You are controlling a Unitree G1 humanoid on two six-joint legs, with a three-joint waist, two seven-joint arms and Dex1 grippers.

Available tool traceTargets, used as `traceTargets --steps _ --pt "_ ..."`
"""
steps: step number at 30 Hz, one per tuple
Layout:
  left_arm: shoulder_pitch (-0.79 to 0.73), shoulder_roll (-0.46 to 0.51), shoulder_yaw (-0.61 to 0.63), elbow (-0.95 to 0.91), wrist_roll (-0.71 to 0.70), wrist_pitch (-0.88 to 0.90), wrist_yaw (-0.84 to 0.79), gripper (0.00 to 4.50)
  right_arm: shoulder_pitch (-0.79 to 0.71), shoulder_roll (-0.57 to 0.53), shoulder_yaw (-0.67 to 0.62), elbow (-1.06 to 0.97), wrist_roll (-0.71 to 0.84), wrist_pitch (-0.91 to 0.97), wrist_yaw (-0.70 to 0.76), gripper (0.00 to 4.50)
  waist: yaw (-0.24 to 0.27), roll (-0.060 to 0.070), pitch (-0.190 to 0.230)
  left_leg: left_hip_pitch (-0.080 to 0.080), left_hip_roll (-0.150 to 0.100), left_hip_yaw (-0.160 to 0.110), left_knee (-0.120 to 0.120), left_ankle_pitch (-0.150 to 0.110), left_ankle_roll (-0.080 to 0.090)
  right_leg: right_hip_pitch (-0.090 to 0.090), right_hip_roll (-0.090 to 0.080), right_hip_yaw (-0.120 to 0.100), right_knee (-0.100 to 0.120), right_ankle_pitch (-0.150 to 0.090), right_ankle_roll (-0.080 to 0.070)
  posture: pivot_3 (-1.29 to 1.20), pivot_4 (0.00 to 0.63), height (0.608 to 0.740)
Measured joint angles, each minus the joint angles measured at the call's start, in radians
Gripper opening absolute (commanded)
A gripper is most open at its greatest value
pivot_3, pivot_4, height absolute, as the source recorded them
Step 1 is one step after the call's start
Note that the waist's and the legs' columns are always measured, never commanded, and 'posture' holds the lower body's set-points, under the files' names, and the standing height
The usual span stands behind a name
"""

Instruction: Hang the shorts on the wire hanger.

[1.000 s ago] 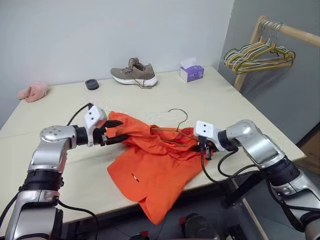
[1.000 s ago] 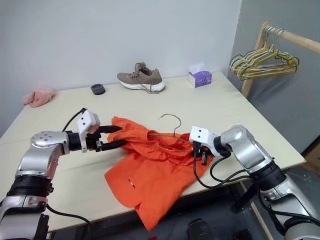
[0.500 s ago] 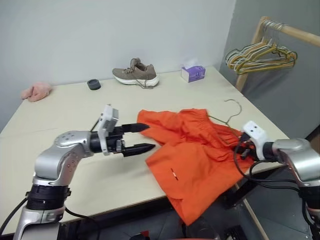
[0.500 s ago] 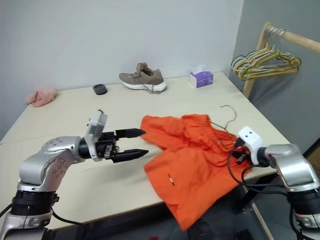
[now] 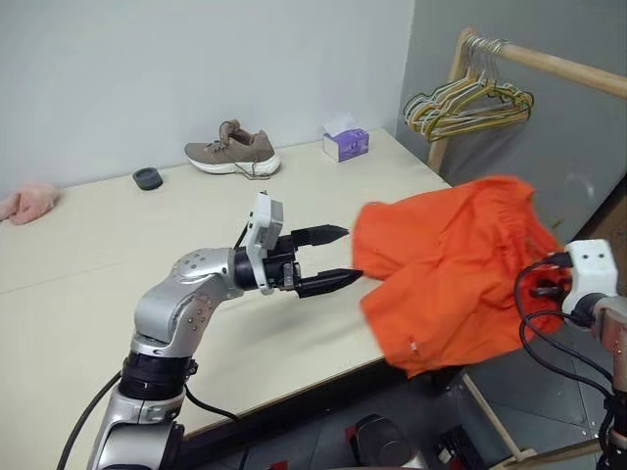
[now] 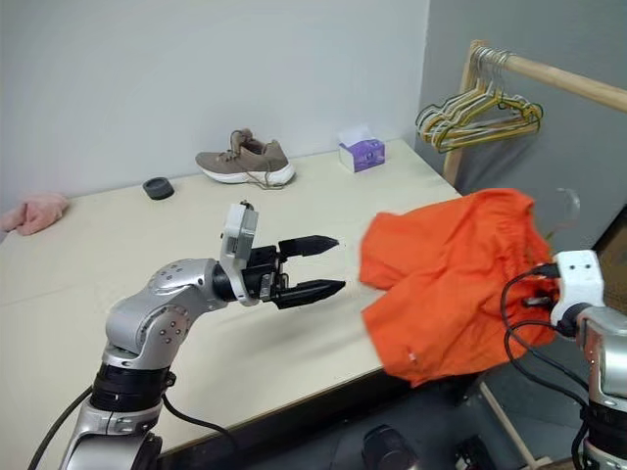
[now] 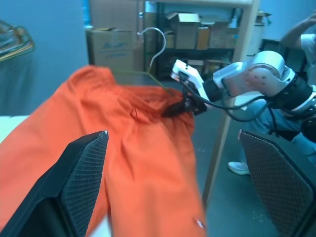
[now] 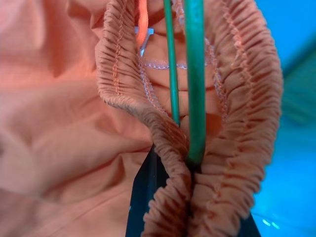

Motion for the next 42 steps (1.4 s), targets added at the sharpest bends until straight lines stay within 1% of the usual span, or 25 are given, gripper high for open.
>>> traceTargets --steps 4,8,12,15,21,25,33,36,38,40,42 --pt "-0.029 -0.044 -0.039 -0.026 0.001 -0.022 0.009 4.47 -0.119 -0.001 -0.080 0.038 -0.019 -0.006 -0.118 0.00 -0.010 0.000 0.000 0.000 -0.001 0.001 0.000 0.000 0.000 0.000 0.001 0.000 -0.001 0.000 0.000 -0.47 0.015 0.740" --pt "-0.047 -0.060 -0.046 -0.030 -0.002 -0.030 0.013 4.47 -0.194 -0.016 -0.111 0.135 -0.026 -0.043 -0.197 0.00 -0.021 0.000 0.000 0.001 -0.001 0.002 0.000 0.000 0.000 0.001 0.001 0.000 -0.001 0.000 -0.001 -0.47 0.013 0.740" --pt "-0.046 -0.087 -0.079 -0.030 0.009 -0.054 0.013 4.47 -0.294 -0.019 -0.118 0.260 -0.027 -0.073 -0.269 0.00 -0.040 0.000 0.000 0.004 -0.002 0.004 0.000 0.000 0.001 0.004 0.000 0.002 -0.003 0.000 0.000 -0.46 0.013 0.740" --pt "-0.046 -0.096 -0.091 -0.030 0.009 -0.066 0.014 4.47 -0.360 -0.041 -0.128 0.352 -0.025 -0.096 -0.309 0.00 -0.043 0.000 0.000 0.006 -0.002 0.004 -0.001 0.000 0.001 0.006 0.000 0.002 -0.003 0.000 0.000 -0.45 0.011 0.740" --pt "-0.038 -0.097 -0.093 -0.030 0.016 -0.073 0.015 4.47 -0.447 -0.114 -0.133 0.534 -0.015 -0.142 -0.336 0.00 -0.047 -0.001 0.001 0.010 -0.002 0.006 -0.002 -0.001 0.002 0.010 0.000 0.003 -0.006 -0.001 0.000 -0.45 0.010 0.740" --pt "-0.036 -0.116 -0.102 -0.031 0.016 -0.090 0.015 4.47 -0.500 -0.169 -0.126 0.656 -0.009 -0.155 -0.340 0.00 -0.048 -0.001 0.001 0.010 -0.002 0.006 -0.002 -0.001 0.002 0.010 0.000 0.003 -0.008 0.000 0.000 -0.45 0.011 0.740" --pt "-0.037 -0.150 -0.102 -0.031 0.013 -0.115 0.015 4.47 -0.526 -0.198 -0.112 0.757 0.020 -0.151 -0.332 0.00 -0.052 -0.001 0.001 0.010 -0.001 0.007 -0.003 -0.002 0.002 0.012 0.000 0.003 -0.011 0.000 0.001 -0.45 0.012 0.740" --pt "-0.039 -0.156 -0.103 -0.032 0.013 -0.119 0.015 4.47 -0.539 -0.207 -0.112 0.777 0.028 -0.132 -0.330 0.00 -0.052 -0.002 0.002 0.015 -0.001 0.006 -0.003 -0.003 0.005 0.021 0.001 0.002 -0.020 -0.001 -0.001 -0.45 0.012 0.740" --pt "-0.039 -0.162 -0.103 -0.032 0.015 -0.125 0.017 4.47 -0.540 -0.207 -0.115 0.776 0.038 -0.119 -0.331 0.00 -0.052 -0.002 0.002 0.015 -0.001 0.006 -0.003 -0.005 0.007 0.024 0.000 0.002 -0.024 -0.001 -0.001 -0.45 0.012 0.740" --pt "-0.044 -0.172 -0.109 -0.032 0.016 -0.132 0.021 4.47 -0.540 -0.205 -0.116 0.768 0.052 -0.104 -0.332 0.00 -0.052 -0.002 0.001 0.014 -0.001 0.006 -0.003 -0.006 0.008 0.026 0.000 0.002 -0.030 0.001 0.002 -0.46 0.012 0.740" --pt "-0.051 -0.184 -0.110 -0.031 0.016 -0.132 0.031 4.47 -0.539 -0.200 -0.121 0.751 0.063 -0.085 -0.334 0.00 -0.052 -0.001 0.001 0.013 -0.001 0.007 -0.003 -0.007 0.009 0.026 -0.001 0.002 -0.034 0.005 0.009 -0.46 0.012 0.740"
